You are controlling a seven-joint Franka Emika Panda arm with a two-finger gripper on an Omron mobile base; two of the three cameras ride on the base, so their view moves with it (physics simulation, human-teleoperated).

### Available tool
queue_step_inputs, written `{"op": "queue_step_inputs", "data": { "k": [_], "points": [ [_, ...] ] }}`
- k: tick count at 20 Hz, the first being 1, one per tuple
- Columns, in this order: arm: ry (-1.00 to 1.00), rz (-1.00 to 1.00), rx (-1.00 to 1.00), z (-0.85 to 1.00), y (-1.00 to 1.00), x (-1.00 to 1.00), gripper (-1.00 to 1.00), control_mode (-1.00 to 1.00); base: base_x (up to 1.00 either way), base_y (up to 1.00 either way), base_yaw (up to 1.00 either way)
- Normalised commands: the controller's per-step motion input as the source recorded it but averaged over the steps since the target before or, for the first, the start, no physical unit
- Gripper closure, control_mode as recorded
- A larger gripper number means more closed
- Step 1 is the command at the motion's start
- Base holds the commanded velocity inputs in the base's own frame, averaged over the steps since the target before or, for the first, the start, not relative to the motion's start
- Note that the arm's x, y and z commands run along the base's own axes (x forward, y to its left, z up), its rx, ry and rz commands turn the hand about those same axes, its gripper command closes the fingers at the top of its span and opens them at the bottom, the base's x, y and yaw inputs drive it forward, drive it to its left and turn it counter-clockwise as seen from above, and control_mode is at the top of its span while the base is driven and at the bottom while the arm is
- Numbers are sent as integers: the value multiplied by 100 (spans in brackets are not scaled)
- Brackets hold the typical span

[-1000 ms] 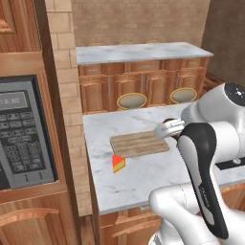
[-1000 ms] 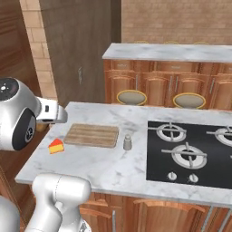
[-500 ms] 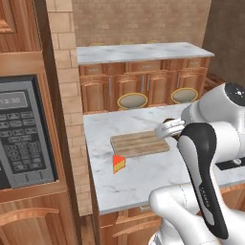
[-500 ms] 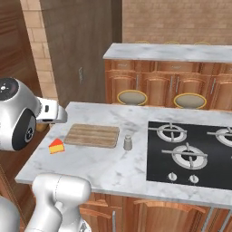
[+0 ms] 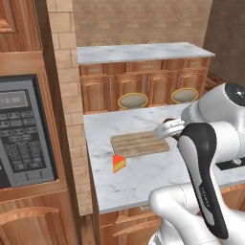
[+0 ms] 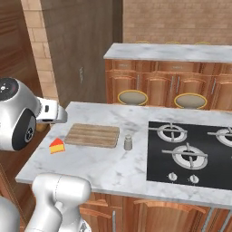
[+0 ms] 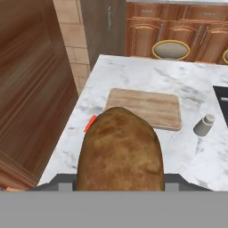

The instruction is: Retrieve the reheated potato from the microwave, then place the potato, cheese, and condiment on the cutting board.

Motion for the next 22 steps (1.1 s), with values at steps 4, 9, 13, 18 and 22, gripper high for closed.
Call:
{"op": "queue_step_inputs", "data": {
  "k": [4, 9, 13, 18, 22],
  "points": [
    [0, 0, 0, 0, 0, 0, 100, 100, 0, 0, 0],
    [0, 0, 0, 0, 0, 0, 100, 100, 0, 0, 0],
    [0, 0, 0, 0, 0, 0, 100, -100, 0, 0, 0],
    [0, 0, 0, 0, 0, 0, 100, -100, 0, 0, 0],
    [0, 0, 0, 0, 0, 0, 100, -100, 0, 0, 0]
  ]
}}
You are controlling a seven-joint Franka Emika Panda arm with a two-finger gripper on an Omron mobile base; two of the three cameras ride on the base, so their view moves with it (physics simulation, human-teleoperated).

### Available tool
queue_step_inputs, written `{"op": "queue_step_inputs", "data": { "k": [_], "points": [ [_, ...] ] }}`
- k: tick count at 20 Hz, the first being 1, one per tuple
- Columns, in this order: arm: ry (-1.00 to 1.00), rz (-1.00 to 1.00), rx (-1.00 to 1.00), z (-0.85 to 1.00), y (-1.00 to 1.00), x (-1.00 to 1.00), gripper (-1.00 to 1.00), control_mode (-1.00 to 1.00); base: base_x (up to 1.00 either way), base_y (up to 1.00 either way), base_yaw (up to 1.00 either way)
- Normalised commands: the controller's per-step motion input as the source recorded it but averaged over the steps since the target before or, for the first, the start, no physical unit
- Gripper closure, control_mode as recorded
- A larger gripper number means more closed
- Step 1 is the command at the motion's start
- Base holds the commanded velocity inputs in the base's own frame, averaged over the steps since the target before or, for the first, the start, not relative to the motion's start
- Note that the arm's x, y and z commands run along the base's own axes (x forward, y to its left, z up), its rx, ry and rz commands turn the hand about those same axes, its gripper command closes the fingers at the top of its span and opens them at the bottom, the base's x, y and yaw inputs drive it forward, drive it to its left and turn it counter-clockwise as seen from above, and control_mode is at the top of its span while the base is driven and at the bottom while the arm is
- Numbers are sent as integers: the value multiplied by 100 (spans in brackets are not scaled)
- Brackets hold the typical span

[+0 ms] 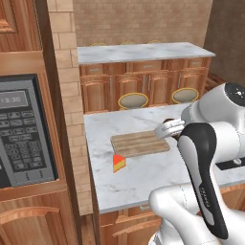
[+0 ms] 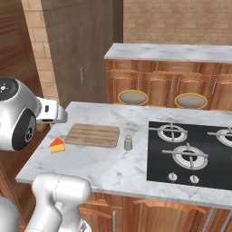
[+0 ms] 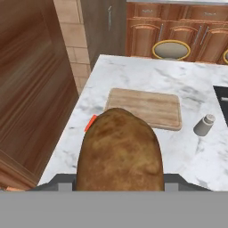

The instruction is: Retrieve the reheated potato from the microwave, then place the potato, cheese, and condiment on the cutting board.

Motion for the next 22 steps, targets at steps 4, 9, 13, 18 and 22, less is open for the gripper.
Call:
{"op": "queue_step_inputs", "data": {
  "k": [4, 9, 13, 18, 22],
  "points": [
    [0, -1, 0, 0, 0, 4, 100, -100, 0, 0, 0],
    [11, 0, 0, 0, 0, 43, 100, -100, 0, 0, 0],
    [23, 0, 0, -1, 4, 55, 100, -100, 0, 0, 0],
    [23, 0, 1, -13, 8, 49, 100, -100, 0, 0, 0],
    [3, 0, 0, -29, 18, 44, 100, -100, 0, 0, 0]
  ]
}}
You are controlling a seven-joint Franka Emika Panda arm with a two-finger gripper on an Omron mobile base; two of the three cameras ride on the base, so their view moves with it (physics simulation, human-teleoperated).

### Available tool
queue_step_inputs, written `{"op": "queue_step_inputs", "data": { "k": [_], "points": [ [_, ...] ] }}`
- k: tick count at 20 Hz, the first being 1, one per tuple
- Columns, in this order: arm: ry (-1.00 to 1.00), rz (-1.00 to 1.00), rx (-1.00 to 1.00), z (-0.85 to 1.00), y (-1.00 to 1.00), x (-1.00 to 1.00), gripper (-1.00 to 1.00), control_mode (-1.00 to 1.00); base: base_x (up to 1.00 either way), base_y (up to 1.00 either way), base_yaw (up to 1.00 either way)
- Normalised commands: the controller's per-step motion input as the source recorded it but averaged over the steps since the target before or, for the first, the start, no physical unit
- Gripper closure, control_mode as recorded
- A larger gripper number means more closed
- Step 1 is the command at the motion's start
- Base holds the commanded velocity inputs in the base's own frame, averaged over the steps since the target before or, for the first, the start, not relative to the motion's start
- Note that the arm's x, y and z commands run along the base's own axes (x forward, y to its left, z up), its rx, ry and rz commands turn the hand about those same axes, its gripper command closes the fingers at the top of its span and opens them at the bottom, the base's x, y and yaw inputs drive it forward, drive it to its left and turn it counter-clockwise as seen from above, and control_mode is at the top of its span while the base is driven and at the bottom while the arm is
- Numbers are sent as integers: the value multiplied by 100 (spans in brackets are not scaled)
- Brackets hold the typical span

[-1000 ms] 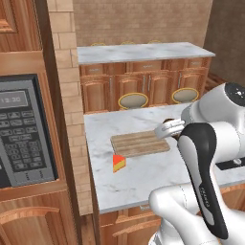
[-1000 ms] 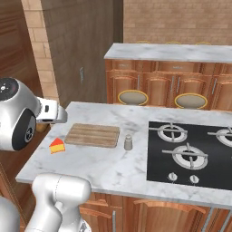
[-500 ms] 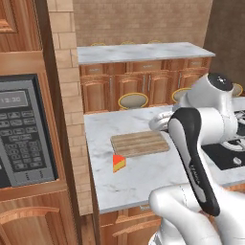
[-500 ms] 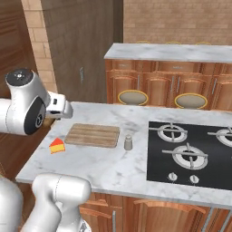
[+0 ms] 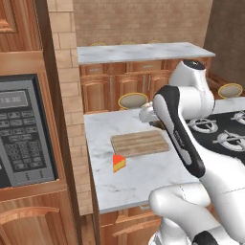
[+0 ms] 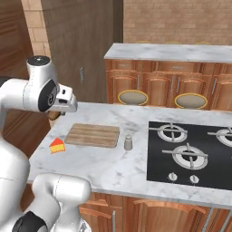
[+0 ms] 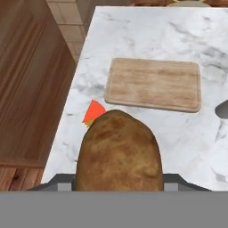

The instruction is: Retrieve the reheated potato from the microwave, then place the potato, cheese, and condiment on the cutting board.

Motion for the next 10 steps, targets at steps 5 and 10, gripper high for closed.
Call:
{"op": "queue_step_inputs", "data": {
  "k": [5, 10],
  "points": [
    [-8, 0, 0, -41, 19, 41, 100, -100, 0, 0, 0],
    [-4, 0, 0, -36, 9, 48, 100, -100, 0, 0, 0]
  ]
}}
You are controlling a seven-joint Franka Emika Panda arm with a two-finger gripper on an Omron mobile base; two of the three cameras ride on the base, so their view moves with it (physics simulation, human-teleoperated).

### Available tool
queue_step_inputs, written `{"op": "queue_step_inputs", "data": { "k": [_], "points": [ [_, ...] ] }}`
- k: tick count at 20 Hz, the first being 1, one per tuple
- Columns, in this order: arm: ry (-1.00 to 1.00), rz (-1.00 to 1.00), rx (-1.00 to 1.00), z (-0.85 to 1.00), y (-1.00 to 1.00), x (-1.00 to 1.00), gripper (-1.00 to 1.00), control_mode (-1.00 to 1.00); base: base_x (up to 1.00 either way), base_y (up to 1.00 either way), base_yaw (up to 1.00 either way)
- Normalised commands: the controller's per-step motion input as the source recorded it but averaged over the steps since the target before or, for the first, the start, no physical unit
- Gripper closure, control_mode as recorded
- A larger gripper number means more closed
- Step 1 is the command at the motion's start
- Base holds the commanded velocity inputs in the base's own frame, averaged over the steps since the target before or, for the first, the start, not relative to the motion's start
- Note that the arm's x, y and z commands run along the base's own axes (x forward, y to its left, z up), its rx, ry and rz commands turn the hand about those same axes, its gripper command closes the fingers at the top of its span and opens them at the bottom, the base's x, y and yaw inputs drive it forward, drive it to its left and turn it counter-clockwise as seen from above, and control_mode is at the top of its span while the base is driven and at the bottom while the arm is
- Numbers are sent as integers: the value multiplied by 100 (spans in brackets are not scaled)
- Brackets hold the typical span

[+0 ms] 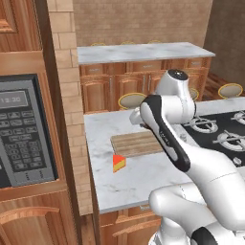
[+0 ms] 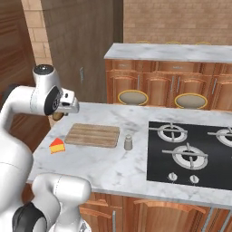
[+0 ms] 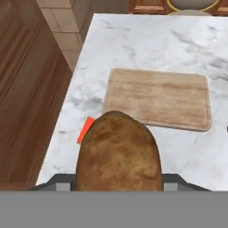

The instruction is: Retrieve the reheated potato from the microwave, then place the potato, cheese, and condiment on the cutting board.

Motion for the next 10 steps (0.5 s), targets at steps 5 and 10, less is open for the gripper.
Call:
{"op": "queue_step_inputs", "data": {
  "k": [5, 10],
  "points": [
    [5, 0, 0, -32, 6, 53, 100, -100, 0, 0, 0],
    [2, 0, 0, -35, 12, 43, 100, -100, 0, 0, 0]
  ]
}}
